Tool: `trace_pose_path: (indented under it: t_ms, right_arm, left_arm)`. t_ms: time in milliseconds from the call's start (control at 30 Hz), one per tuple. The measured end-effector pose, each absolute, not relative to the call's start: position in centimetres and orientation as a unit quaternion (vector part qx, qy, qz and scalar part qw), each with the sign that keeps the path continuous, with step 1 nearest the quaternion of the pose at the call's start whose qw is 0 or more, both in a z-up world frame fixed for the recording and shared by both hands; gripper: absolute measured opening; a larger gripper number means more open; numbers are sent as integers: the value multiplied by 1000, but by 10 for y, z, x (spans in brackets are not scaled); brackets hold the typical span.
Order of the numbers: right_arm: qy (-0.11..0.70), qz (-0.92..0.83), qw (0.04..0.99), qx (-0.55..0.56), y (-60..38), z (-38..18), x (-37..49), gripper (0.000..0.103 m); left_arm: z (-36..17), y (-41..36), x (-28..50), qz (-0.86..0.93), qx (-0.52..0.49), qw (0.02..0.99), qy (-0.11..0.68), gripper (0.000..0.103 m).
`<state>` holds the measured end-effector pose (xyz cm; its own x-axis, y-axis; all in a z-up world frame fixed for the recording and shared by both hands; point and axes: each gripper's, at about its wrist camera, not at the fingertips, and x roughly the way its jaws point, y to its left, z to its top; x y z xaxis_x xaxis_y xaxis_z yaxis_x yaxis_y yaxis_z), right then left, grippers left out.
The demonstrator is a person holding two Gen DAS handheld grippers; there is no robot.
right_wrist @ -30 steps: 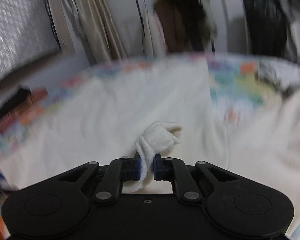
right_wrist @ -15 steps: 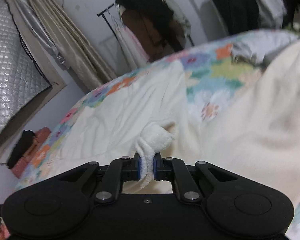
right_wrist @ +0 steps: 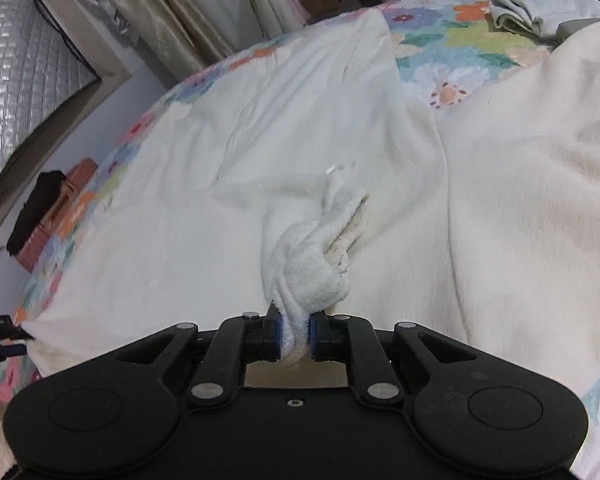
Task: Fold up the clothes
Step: 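Carry the held cuff across the hoodie body toward the zipper, then open the right gripper to release the sleeve cuff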
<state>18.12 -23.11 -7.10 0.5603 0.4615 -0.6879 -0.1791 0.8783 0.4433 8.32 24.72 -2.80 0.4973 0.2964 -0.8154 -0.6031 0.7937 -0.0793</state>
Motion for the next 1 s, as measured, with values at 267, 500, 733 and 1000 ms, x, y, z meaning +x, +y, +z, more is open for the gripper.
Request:
trace_pose_path:
  t_ms: [267, 500, 733, 1000]
  right_arm:
    - [450, 175, 860, 167, -234, -72, 176, 23]
    - [466, 155, 844, 213, -243, -81, 182, 47]
    - [469, 150, 855, 162, -232, -81, 181, 48]
    - [464, 106, 874, 96, -245, -45, 165, 65]
  left_arm:
    - [-14, 255, 68, 284, -217, 855, 376, 68]
    - [-20, 257, 72, 293, -222, 845, 388, 76]
    - [-49, 256, 99, 253, -220, 805, 490, 87]
    - [-11, 253, 69, 266, -215, 855, 390, 87]
